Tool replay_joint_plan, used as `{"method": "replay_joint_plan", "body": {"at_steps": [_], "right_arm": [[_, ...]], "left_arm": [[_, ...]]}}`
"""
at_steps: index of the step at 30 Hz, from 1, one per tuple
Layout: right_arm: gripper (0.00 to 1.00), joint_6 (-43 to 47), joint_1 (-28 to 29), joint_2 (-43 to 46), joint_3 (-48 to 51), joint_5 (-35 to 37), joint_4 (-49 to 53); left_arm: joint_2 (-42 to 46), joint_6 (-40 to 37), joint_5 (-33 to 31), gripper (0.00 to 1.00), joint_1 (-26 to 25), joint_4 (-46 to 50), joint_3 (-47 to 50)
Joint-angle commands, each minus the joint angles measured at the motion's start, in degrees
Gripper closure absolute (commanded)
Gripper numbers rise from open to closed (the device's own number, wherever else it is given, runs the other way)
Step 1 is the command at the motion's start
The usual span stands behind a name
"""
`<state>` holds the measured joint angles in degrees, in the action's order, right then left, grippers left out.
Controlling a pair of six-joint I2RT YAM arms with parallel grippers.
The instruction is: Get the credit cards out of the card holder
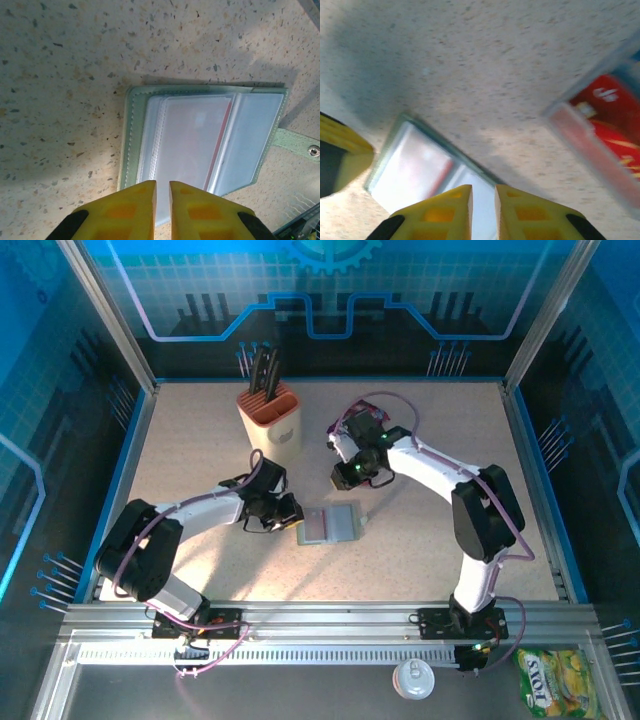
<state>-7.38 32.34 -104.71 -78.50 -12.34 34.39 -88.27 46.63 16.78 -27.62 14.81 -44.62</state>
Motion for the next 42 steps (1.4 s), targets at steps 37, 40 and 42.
{"method": "replay_joint_plan", "body": {"at_steps": [37,40,42], "right_arm": [[0.85,-31.1,10.7,6.6,19.3,-5.7,-23.6],[0.86,-32.8,10.7,5.6,19.0,-6.5,-23.3],[0.87,-33.9,10.7,4.9,18.4,-7.1,-22.2]], "left_arm": [[-0.7,2.0,-1.6,0.95,-2.0,-5.0,5.4],[0.4,2.2,-1.2,0.95,-2.0,-5.3,5.4],[0.7,2.4,-0.9,0.95,-2.0,-5.3,5.6]]}}
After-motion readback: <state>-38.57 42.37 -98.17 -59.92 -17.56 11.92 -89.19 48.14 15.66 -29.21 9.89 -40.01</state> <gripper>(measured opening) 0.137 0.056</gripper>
